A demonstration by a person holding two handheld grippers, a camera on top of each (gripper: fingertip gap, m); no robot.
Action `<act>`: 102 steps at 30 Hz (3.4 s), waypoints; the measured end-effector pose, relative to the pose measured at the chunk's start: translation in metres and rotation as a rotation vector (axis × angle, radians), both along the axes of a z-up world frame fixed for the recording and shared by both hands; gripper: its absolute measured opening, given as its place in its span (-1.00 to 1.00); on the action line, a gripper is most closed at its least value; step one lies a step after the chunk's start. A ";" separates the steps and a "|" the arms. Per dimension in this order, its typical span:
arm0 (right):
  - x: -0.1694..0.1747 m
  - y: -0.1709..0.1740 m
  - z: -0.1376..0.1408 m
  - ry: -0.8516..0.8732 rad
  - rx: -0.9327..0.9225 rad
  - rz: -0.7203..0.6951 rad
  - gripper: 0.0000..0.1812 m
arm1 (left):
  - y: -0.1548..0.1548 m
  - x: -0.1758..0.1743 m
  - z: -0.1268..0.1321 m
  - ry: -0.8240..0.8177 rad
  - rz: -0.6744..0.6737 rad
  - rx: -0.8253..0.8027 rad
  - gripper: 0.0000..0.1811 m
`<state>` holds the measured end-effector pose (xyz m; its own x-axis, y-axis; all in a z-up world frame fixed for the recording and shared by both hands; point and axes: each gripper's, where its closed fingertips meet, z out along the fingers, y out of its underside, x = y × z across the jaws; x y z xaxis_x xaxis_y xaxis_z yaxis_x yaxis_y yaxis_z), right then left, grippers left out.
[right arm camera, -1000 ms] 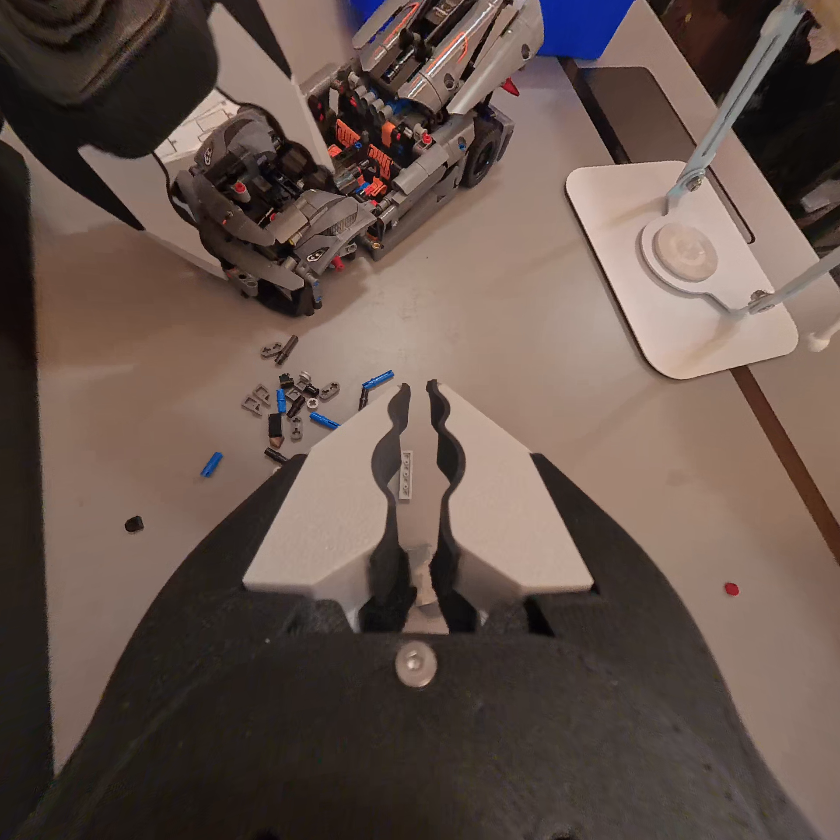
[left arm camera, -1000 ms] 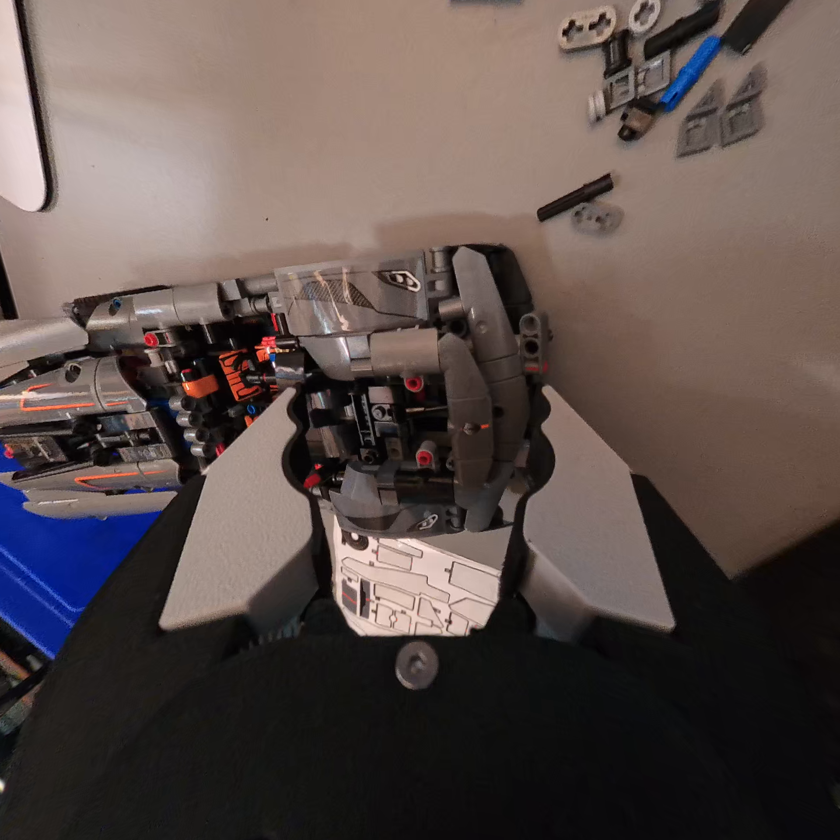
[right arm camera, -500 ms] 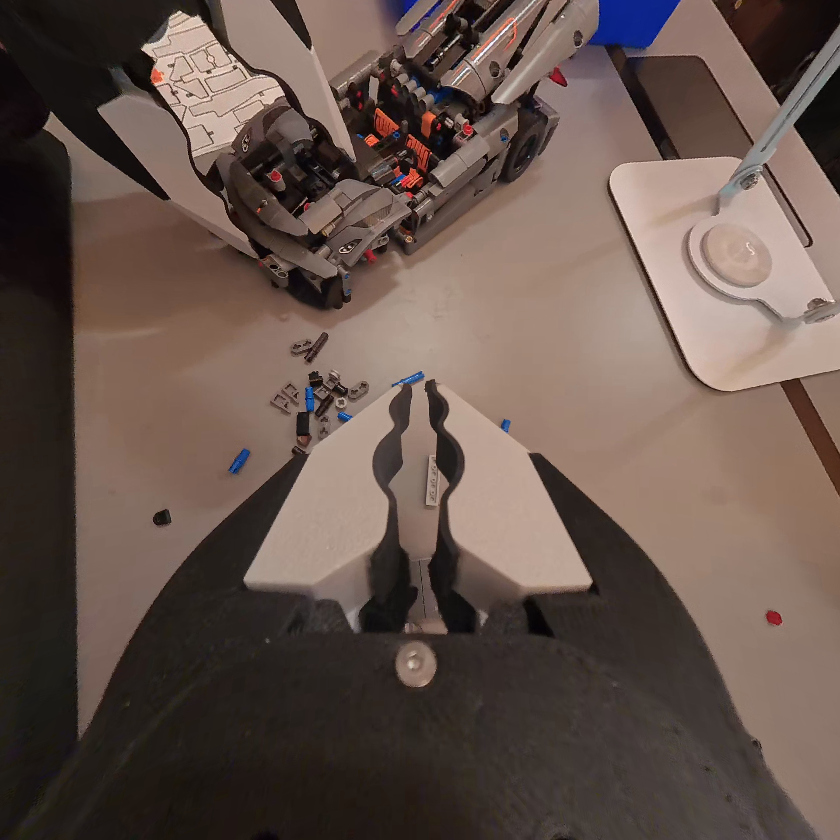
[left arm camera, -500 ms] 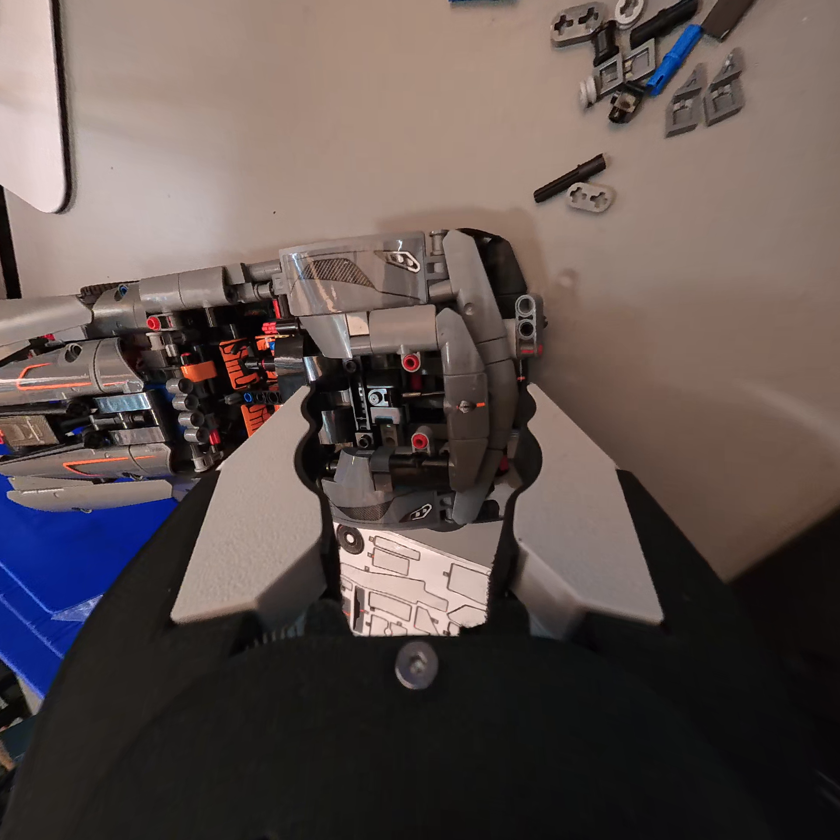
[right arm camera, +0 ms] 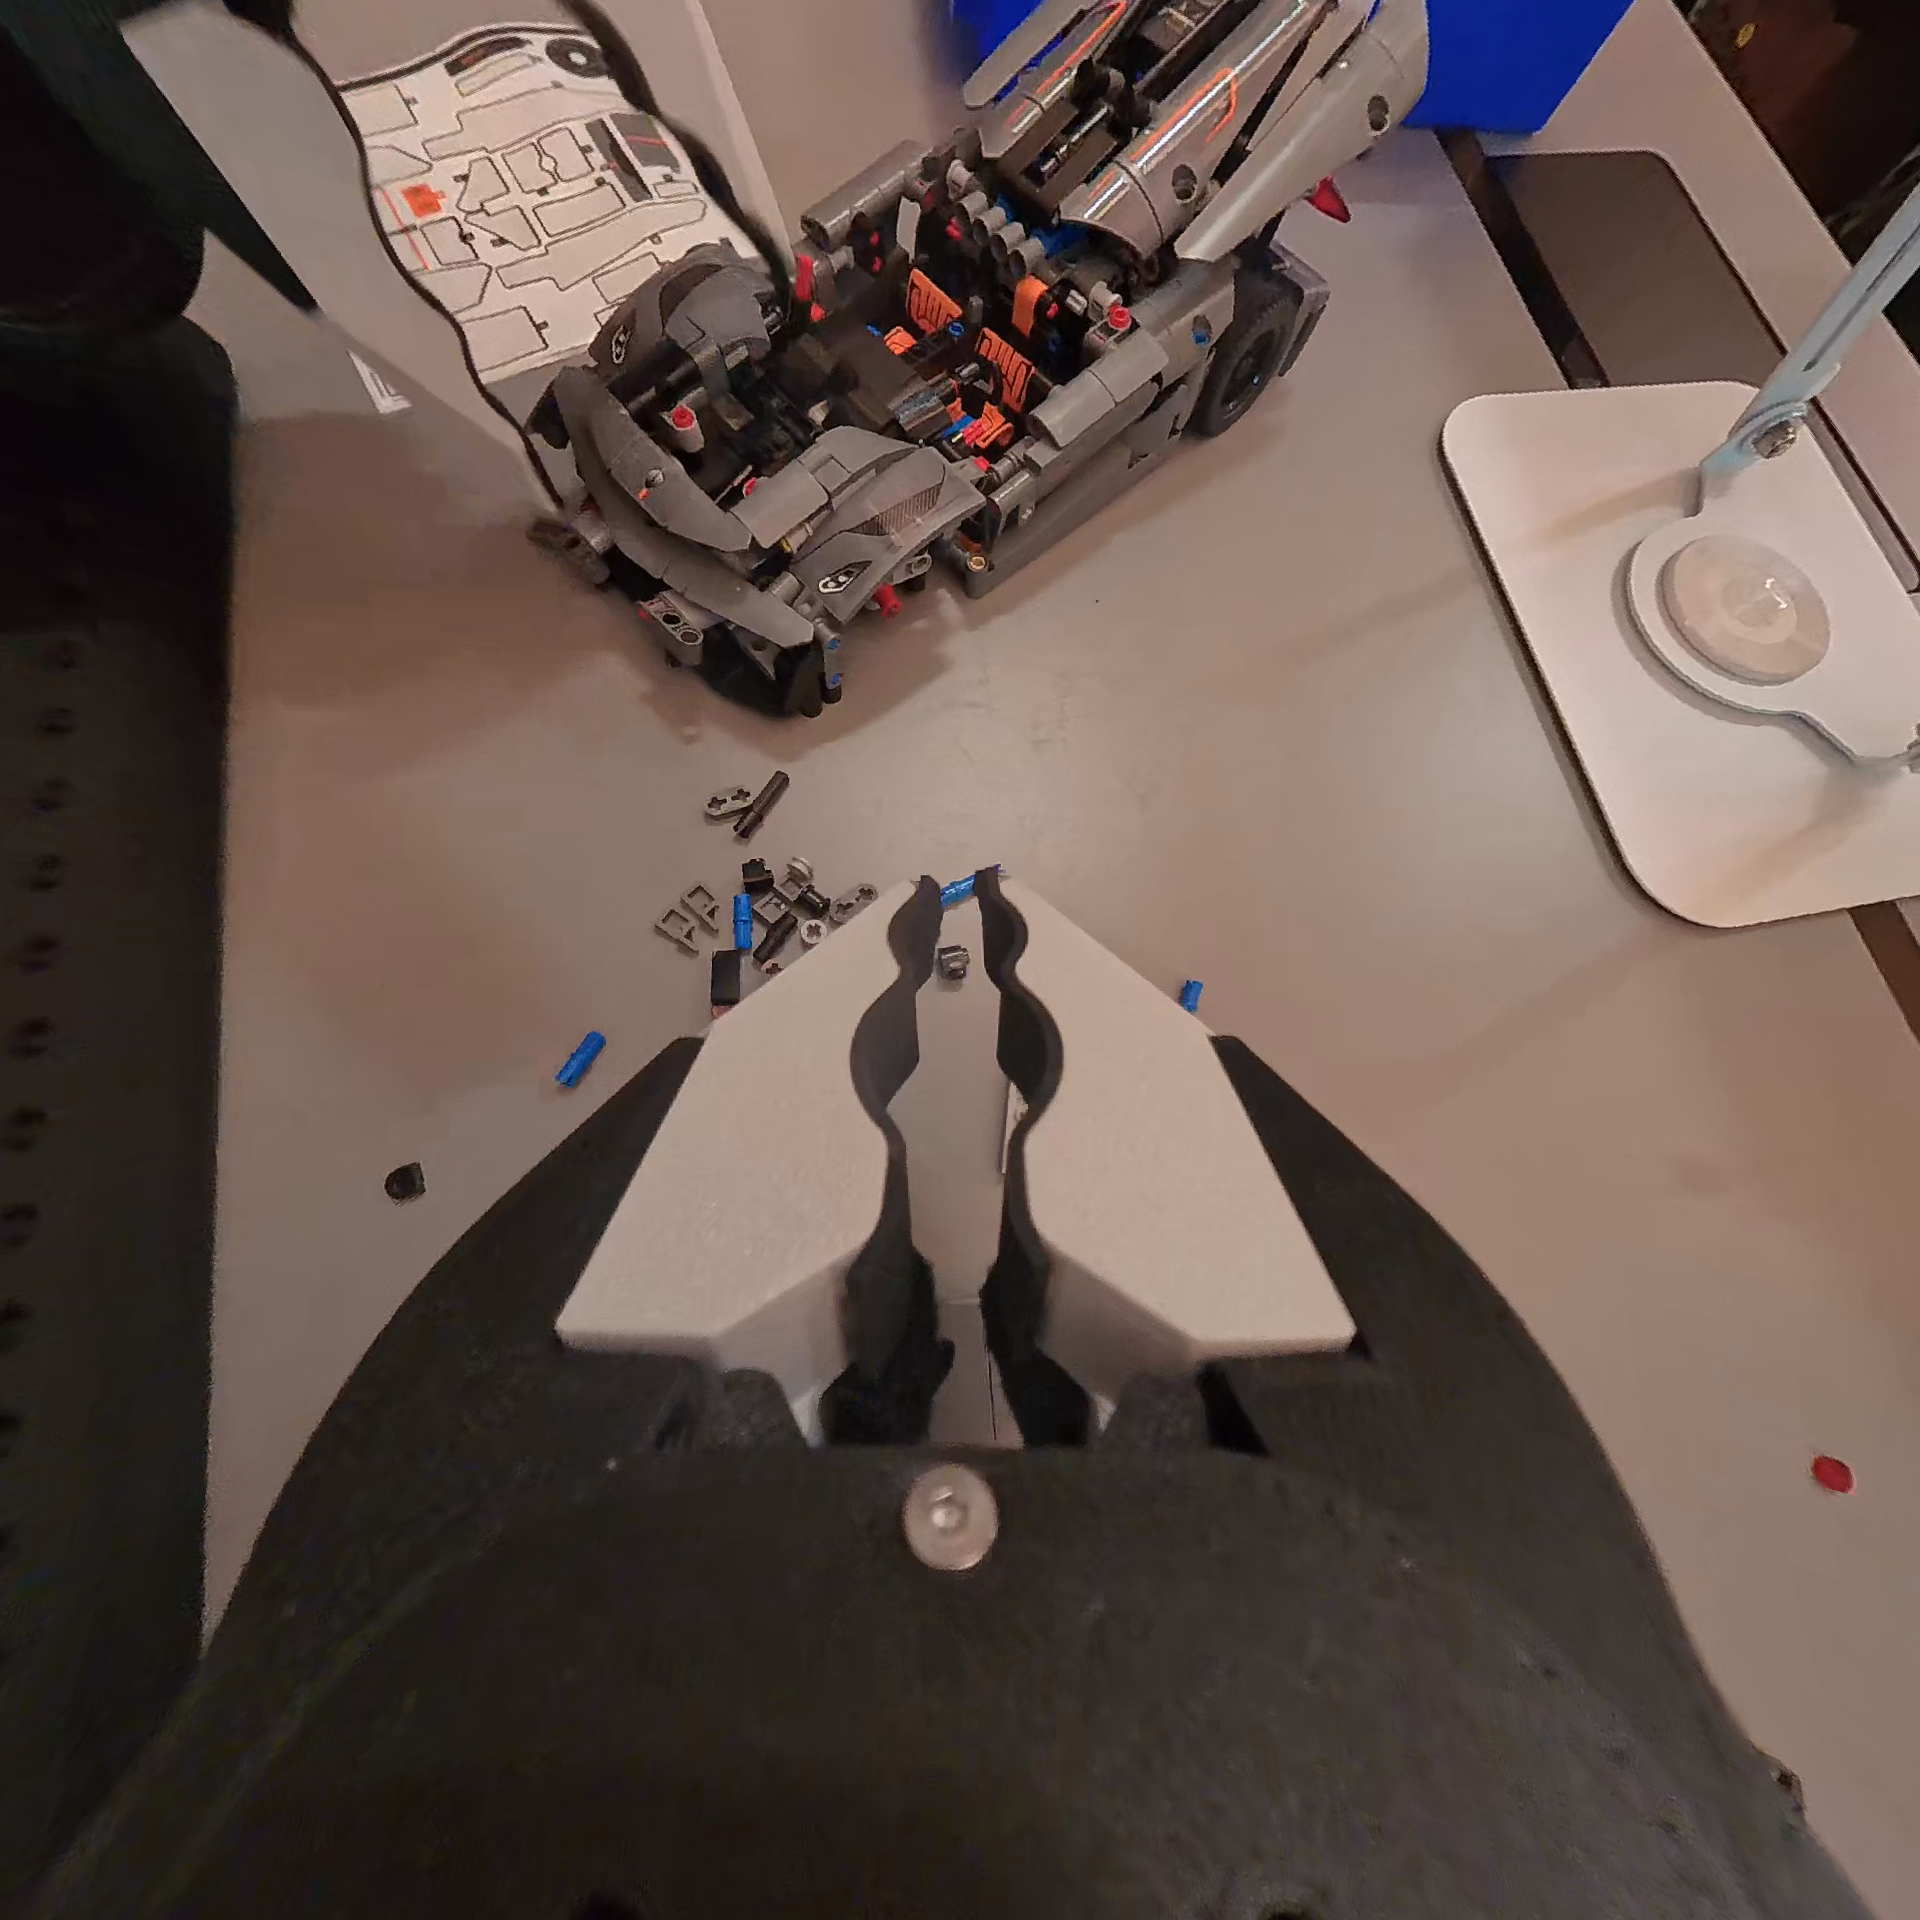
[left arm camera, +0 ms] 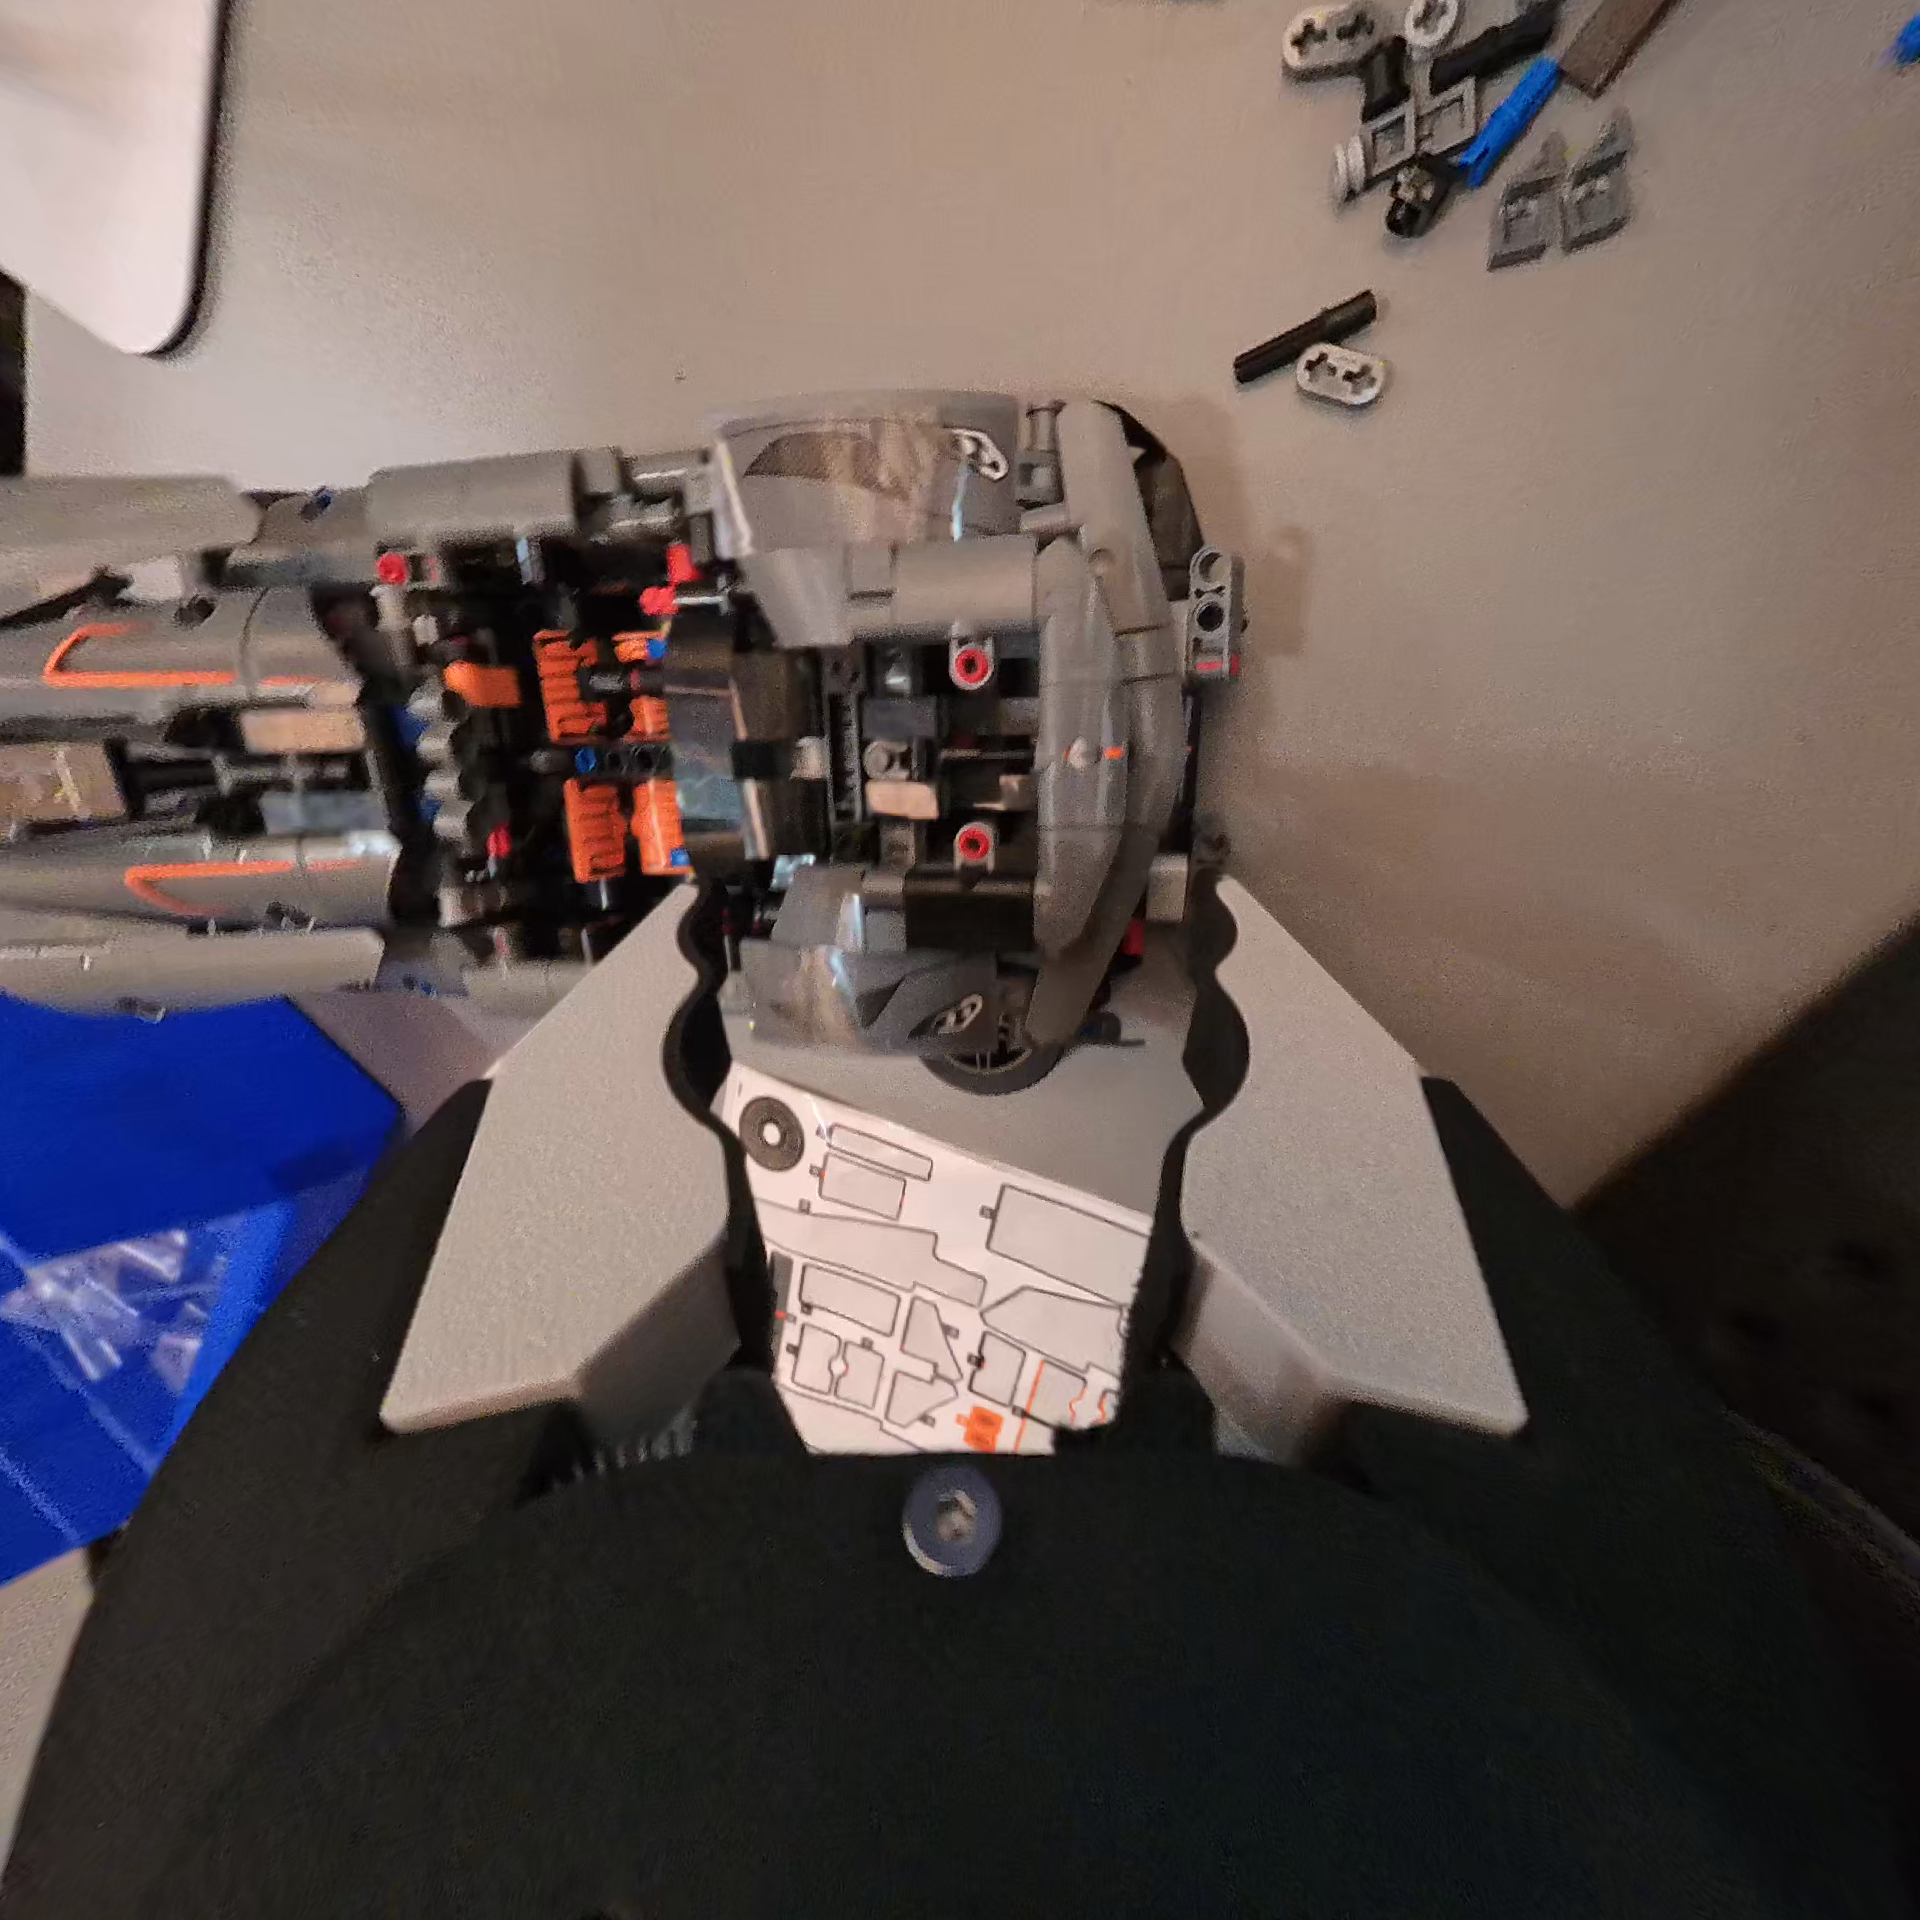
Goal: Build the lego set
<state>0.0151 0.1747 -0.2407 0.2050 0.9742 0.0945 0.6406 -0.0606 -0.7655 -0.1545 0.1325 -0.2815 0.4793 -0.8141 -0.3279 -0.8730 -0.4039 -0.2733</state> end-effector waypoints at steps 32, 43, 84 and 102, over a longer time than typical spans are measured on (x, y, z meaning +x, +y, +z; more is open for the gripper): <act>-0.008 -0.007 -0.014 -0.032 0.001 0.054 -0.94 | -0.026 -0.037 -0.027 -0.172 0.185 -0.144 -0.31; -0.010 -0.009 -0.016 -0.040 -0.002 0.066 -0.93 | -0.028 -0.052 -0.021 -0.159 0.225 -0.127 -0.36; -0.014 -0.012 -0.020 -0.048 -0.003 0.089 -0.93 | -0.027 -0.067 -0.015 -0.248 0.263 -0.096 -0.40; -0.012 -0.012 -0.019 -0.041 -0.002 0.083 -0.93 | -0.023 -0.079 -0.005 -0.251 0.292 -0.049 -0.44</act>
<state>0.0032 0.1631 -0.2597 0.1191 0.9880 0.0987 0.6744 -0.0076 -0.7383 -0.2333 0.1097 -0.2864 0.7535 -0.6435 -0.1347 -0.6278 -0.6433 -0.4383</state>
